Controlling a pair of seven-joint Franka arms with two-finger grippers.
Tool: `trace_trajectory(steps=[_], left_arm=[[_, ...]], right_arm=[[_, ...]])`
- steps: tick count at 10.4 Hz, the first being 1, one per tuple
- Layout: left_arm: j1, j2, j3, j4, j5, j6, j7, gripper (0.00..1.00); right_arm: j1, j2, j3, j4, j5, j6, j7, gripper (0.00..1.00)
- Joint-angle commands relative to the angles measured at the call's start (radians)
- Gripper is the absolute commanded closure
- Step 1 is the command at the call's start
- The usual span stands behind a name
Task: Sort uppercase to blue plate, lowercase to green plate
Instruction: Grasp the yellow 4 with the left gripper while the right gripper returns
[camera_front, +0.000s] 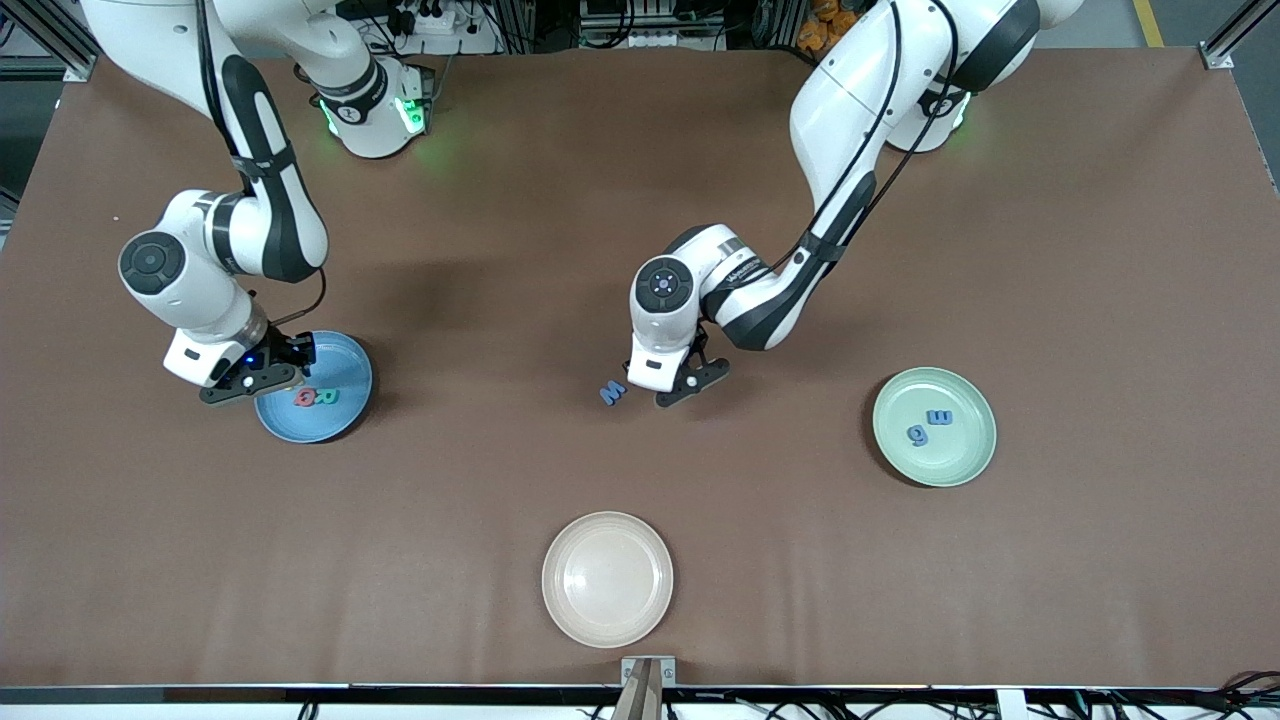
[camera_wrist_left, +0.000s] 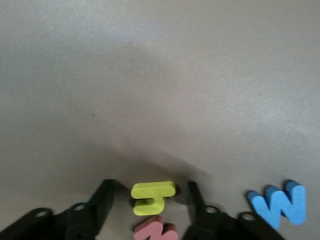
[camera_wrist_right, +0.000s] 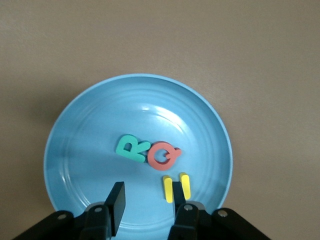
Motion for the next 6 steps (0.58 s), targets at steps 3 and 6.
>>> trace_trajectory(steps=[3, 6], left_arm=[[-0.001, 0.004, 0.007, 0.005, 0.023, -0.003, -0.032, 1.00], [0.037, -0.028, 0.007, 0.004, 0.026, -0.020, -0.030, 1.00]], right_arm=[[0.005, -0.022, 0.025, 0.023, 0.034, -0.066, 0.048, 0.50], [0.006, -0.031, 0.120, 0.038, 0.039, -0.082, 0.232, 0.48]])
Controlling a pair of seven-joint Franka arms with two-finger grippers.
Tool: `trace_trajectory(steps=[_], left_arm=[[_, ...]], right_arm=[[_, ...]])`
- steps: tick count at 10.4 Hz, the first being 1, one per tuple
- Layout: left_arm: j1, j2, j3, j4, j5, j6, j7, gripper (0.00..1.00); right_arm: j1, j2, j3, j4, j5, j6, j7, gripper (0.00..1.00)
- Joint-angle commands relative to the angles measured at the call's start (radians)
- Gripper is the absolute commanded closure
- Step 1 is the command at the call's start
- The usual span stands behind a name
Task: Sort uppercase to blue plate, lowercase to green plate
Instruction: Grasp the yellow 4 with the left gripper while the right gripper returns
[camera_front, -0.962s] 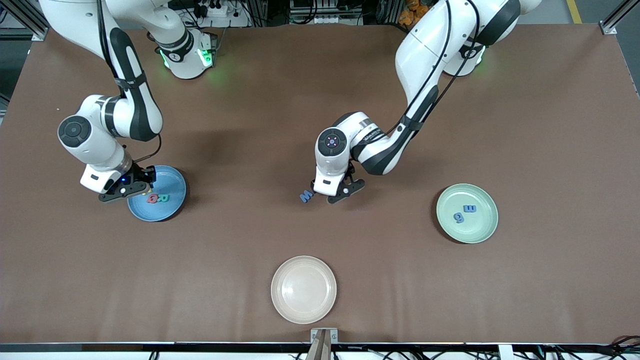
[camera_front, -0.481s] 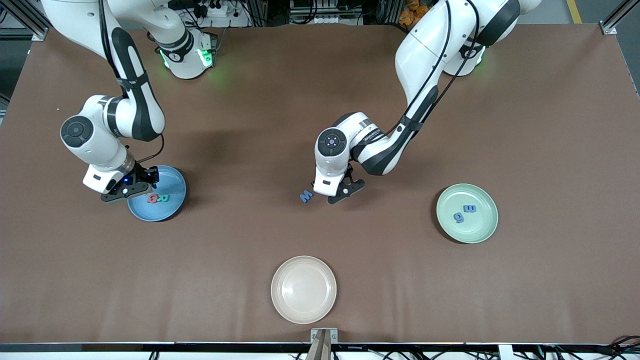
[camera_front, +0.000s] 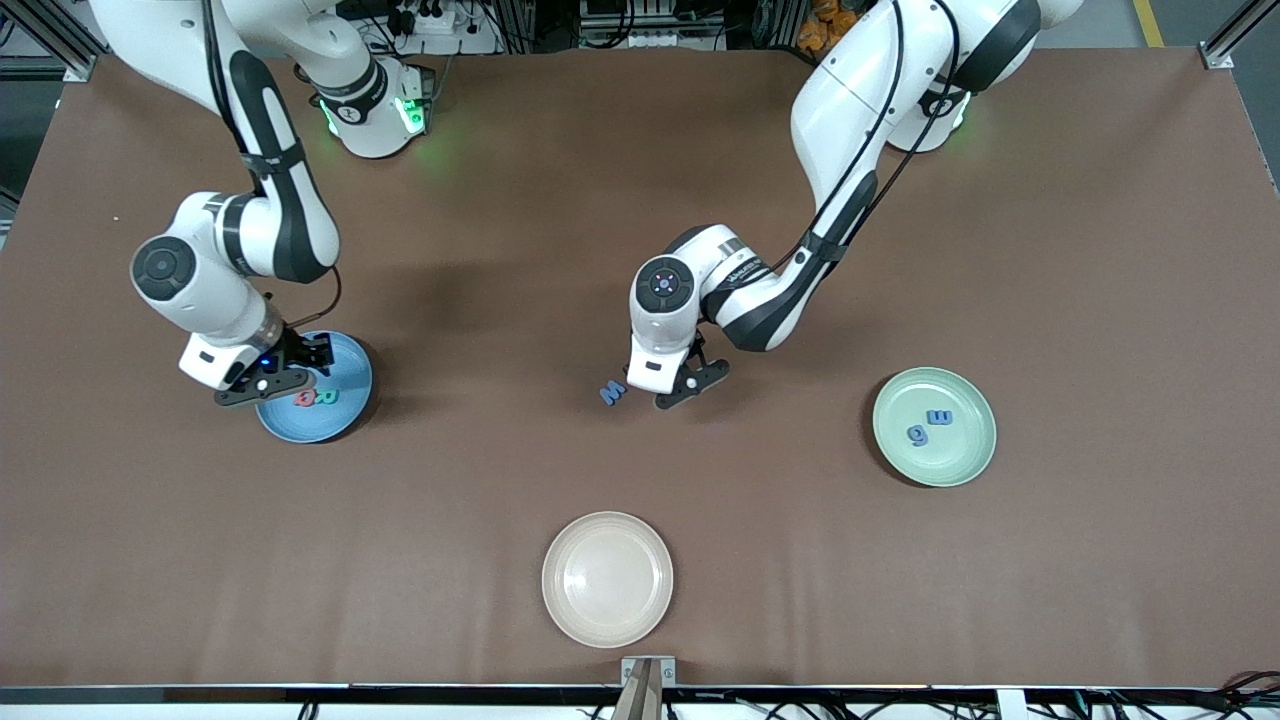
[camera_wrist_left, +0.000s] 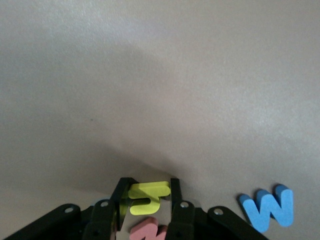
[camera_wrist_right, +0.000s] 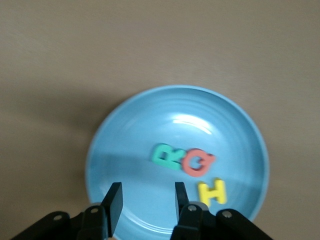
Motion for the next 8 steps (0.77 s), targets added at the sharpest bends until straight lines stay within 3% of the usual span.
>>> trace_trajectory(steps=[1, 6, 8], left_arm=[[0.050, -0.050, 0.003, -0.002, 0.028, -0.051, -0.016, 1.00], [0.200, -0.108, 0.003, -0.004, 0.034, -0.138, 0.048, 1.00], [0.289, -0.137, 0.003, -0.005, 0.034, -0.244, 0.173, 1.00]], right_arm=[[0.002, -0.025, 0.075, 0.014, 0.012, -0.021, 0.144, 0.48], [0.002, -0.013, 0.249, 0.083, 0.012, -0.025, 0.475, 0.42], [0.012, 0.012, 0.326, 0.135, 0.012, -0.024, 0.633, 0.39]])
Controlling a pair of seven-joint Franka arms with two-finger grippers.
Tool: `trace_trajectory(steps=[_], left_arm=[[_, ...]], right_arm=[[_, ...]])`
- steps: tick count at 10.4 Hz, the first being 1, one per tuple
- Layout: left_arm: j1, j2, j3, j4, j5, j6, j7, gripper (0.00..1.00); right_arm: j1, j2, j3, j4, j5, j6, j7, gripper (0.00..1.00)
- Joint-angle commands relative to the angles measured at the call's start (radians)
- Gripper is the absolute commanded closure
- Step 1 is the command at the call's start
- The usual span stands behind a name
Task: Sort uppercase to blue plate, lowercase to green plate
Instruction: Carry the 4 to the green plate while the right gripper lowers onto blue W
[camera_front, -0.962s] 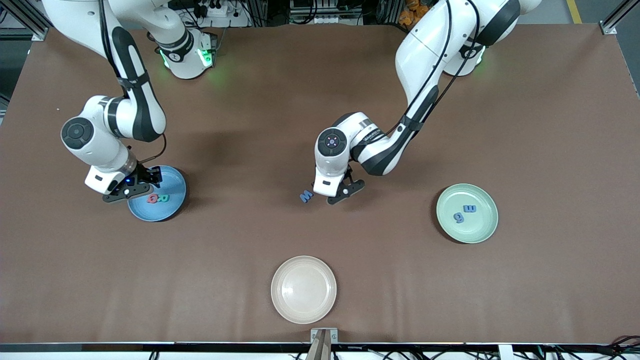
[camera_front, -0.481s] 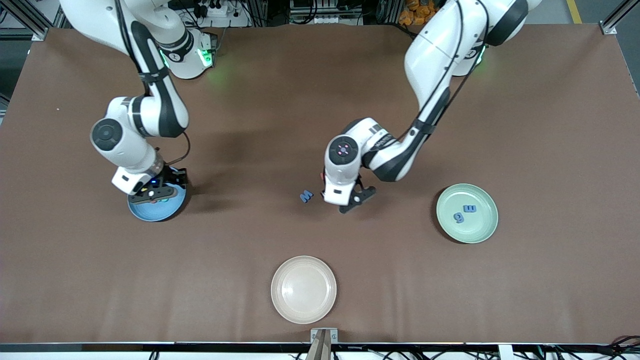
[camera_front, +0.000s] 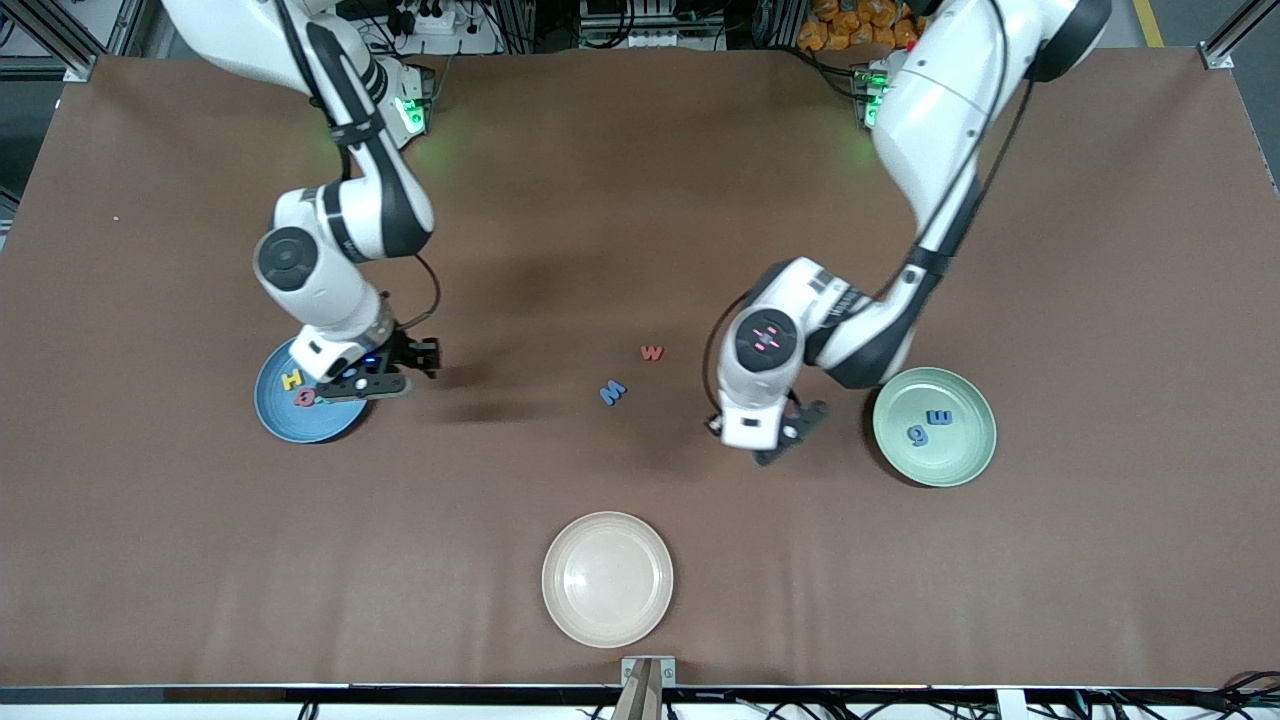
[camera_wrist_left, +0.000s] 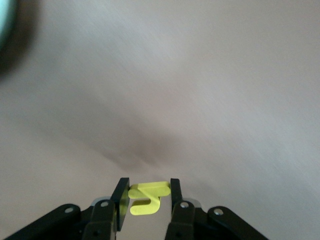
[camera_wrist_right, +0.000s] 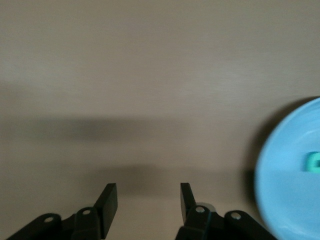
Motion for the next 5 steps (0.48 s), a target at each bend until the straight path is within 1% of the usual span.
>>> trace_trajectory(steps=[1, 3, 5], left_arm=[[0.106, -0.059, -0.010, -0.032, 0.021, -0.077, 0.127, 1.00], [0.200, -0.102, -0.010, -0.070, 0.022, -0.079, 0.254, 1.00], [0.271, -0.123, -0.010, -0.101, 0.022, -0.079, 0.345, 1.00]], right_arm=[[0.002, 0.034, 0.075, 0.071, 0.009, -0.016, 0.171, 0.37], [0.016, 0.092, 0.125, 0.149, 0.003, -0.016, 0.318, 0.36], [0.053, 0.151, 0.132, 0.221, -0.003, -0.016, 0.450, 0.35]])
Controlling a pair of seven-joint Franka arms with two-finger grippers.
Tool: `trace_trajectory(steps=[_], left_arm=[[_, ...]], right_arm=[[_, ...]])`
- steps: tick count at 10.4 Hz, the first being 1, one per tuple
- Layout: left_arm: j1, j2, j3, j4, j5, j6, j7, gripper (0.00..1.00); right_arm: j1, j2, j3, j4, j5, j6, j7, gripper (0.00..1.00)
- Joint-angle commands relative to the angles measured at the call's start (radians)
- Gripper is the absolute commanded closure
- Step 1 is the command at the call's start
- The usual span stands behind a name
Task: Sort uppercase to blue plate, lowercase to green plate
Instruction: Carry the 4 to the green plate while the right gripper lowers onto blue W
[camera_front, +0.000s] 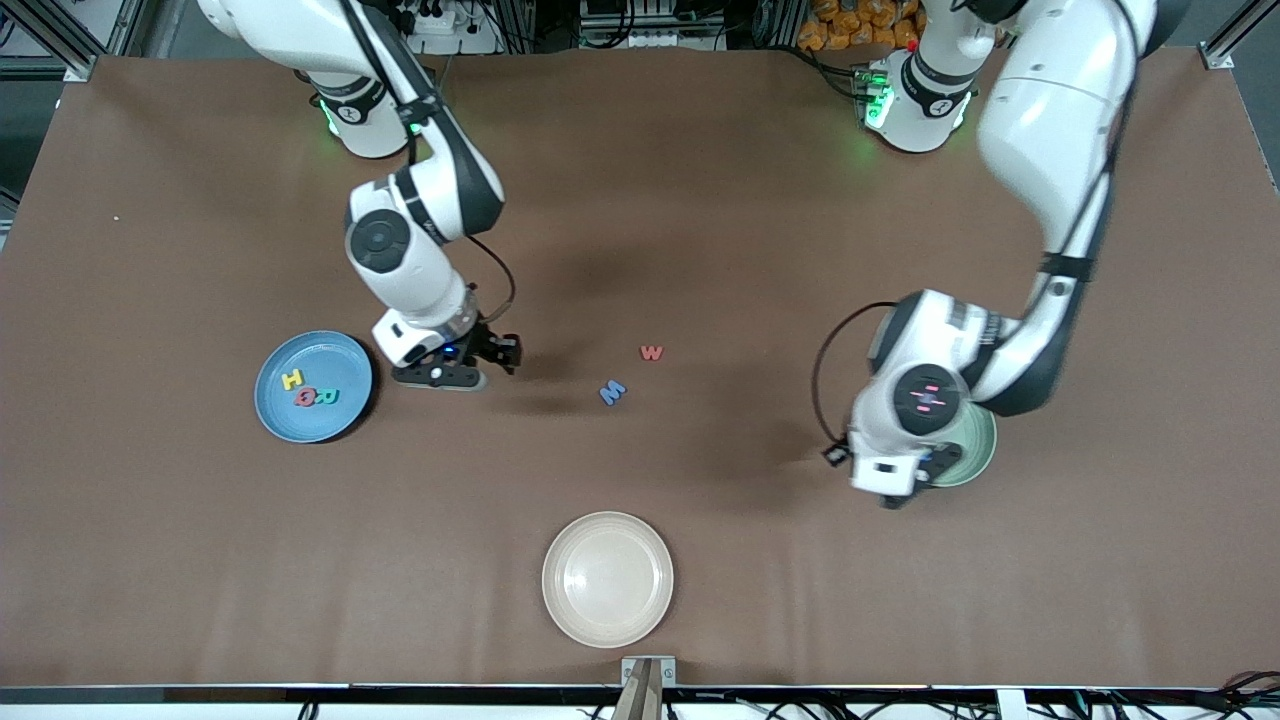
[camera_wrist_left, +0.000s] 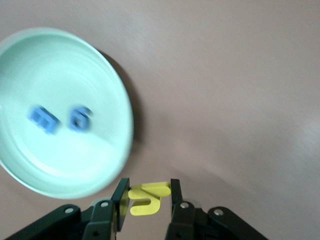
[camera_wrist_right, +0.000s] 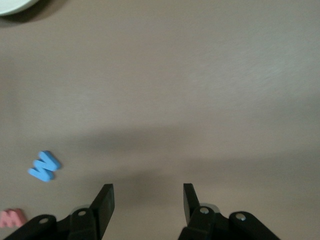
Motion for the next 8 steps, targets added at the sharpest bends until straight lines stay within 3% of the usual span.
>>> trace_trajectory(steps=[1, 4, 6, 7, 8], left_arm=[[0.065, -0.062, -0.011, -0.092, 0.022, -0.003, 0.075, 1.00], [0.122, -0.129, -0.016, -0.251, 0.063, 0.095, 0.098, 1.00], [0.127, -0.141, -0.016, -0.300, 0.062, 0.099, 0.126, 1.00], [0.125, -0.141, -0.017, -0.314, 0.064, 0.093, 0.125, 0.33], [0.116, -0.141, -0.020, -0.321, 0.062, 0.080, 0.118, 0.00]], right_arm=[[0.035, 0.102, 0.004, 0.124, -0.006, -0.016, 0.166, 0.35], [0.073, 0.188, 0.004, 0.224, -0.009, -0.018, 0.373, 0.34], [0.087, 0.245, 0.004, 0.300, -0.033, -0.063, 0.508, 0.34], [0.093, 0.272, 0.004, 0.345, -0.062, -0.099, 0.583, 0.34], [0.093, 0.297, 0.005, 0.392, -0.096, -0.145, 0.649, 0.34]])
